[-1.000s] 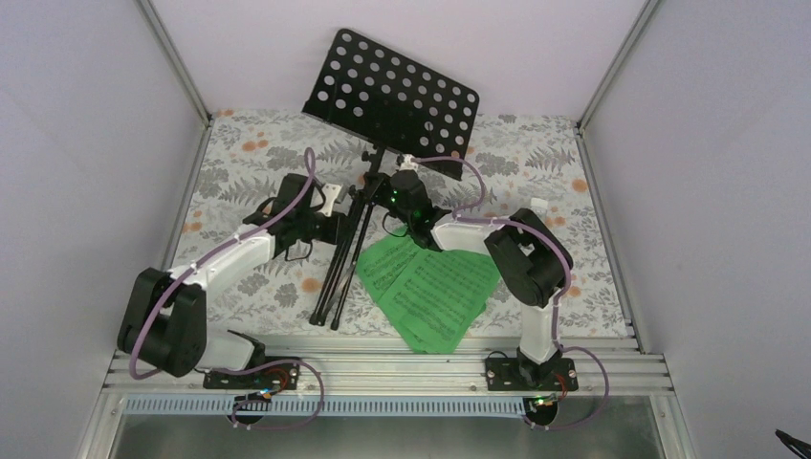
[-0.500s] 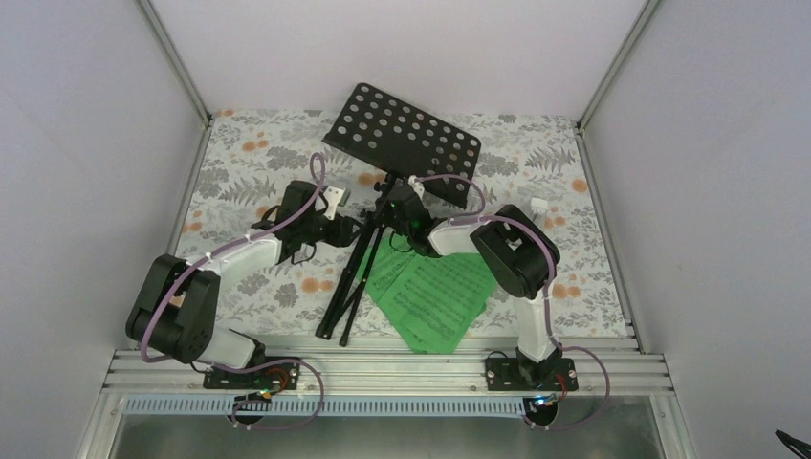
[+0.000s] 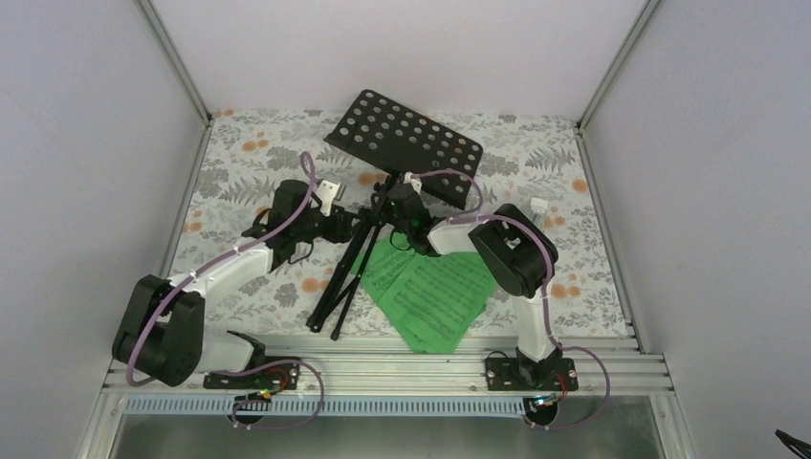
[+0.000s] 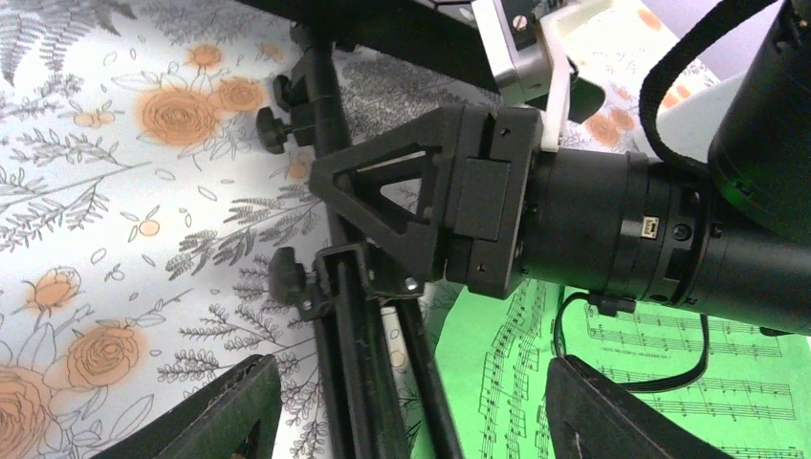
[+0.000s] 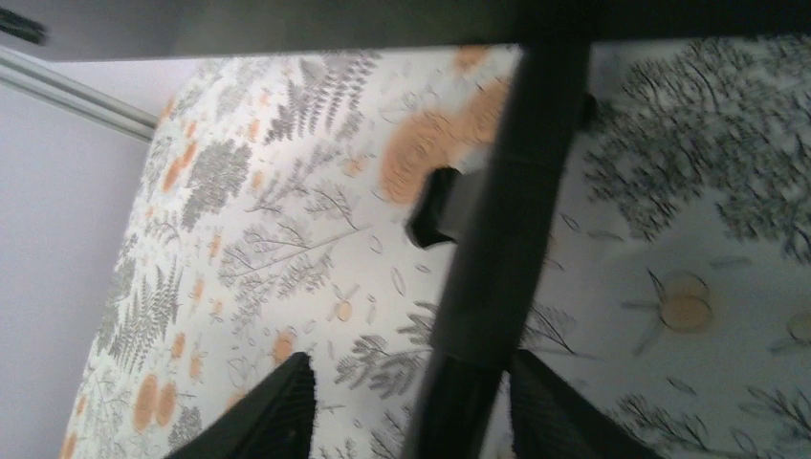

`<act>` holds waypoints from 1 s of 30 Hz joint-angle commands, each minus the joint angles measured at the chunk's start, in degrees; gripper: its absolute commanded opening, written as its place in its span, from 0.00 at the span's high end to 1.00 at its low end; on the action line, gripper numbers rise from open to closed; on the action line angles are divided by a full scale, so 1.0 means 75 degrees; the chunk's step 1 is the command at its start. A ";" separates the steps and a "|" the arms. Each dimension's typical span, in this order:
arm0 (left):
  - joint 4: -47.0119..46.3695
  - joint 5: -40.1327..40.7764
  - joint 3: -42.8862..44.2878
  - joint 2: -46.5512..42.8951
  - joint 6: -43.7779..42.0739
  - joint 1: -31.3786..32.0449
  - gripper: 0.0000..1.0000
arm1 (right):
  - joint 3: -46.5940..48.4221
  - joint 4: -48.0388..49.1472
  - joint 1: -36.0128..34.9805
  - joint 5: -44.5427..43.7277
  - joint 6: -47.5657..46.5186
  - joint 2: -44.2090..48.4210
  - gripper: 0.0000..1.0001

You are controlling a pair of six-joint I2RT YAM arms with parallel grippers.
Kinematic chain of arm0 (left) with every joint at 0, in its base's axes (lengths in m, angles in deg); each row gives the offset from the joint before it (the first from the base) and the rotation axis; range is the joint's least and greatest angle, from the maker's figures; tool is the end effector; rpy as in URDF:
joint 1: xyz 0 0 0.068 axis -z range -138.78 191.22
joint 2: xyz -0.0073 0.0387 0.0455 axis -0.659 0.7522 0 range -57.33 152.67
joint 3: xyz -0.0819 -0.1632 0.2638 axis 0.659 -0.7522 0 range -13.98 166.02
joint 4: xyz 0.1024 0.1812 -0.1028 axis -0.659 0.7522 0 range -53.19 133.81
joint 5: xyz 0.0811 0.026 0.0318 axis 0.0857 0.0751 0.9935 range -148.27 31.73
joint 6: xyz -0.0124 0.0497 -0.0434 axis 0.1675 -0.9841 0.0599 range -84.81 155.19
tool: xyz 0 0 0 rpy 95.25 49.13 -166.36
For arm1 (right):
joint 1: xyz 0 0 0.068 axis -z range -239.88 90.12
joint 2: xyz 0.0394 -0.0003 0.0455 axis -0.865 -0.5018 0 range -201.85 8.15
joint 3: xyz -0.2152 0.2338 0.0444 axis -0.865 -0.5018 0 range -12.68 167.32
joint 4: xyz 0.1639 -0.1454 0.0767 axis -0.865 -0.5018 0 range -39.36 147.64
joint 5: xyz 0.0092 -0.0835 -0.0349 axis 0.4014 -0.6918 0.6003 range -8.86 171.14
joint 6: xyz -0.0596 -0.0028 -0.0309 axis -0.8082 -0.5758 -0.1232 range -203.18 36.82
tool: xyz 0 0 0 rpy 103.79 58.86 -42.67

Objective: Pack up the instrument practice props

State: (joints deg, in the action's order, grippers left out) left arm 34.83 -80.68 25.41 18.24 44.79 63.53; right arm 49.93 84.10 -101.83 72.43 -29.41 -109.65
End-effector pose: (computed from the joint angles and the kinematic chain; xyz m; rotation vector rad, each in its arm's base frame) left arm 0.2252 -0.1145 0.2701 0.4724 2.1602 -0.7389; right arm 0.3391 0.2938 0.1887 0.3224 2.1596 0.8464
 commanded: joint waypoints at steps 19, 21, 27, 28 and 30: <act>-0.0999 -0.0698 0.0311 -0.1039 -0.0574 -0.1877 0.17 | -0.2348 0.0025 0.0979 0.1006 -0.4624 0.4682 0.00; -0.1182 -0.0515 0.0266 -0.1224 -0.0607 -0.2444 0.14 | -0.2251 -0.0489 0.1755 0.1471 -0.4796 0.5420 0.00; -0.2772 -0.0432 -0.0727 -0.1745 0.0703 -0.4958 0.08 | -0.1901 -0.1376 0.4698 0.2654 -0.5164 0.6453 0.00; -0.3117 -0.0363 -0.0993 -0.1834 0.0920 -0.5331 0.07 | -0.1987 -0.1357 0.5305 0.2876 -0.5010 0.6530 0.00; -0.3688 -0.0101 -0.1524 -0.1962 0.1045 -0.5842 0.05 | -0.2492 -0.1098 0.6464 0.3090 -0.4625 0.6708 0.00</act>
State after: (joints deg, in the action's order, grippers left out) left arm 18.11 -83.26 20.47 5.26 46.89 26.17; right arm 35.20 78.24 -65.68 88.99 -64.88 -61.15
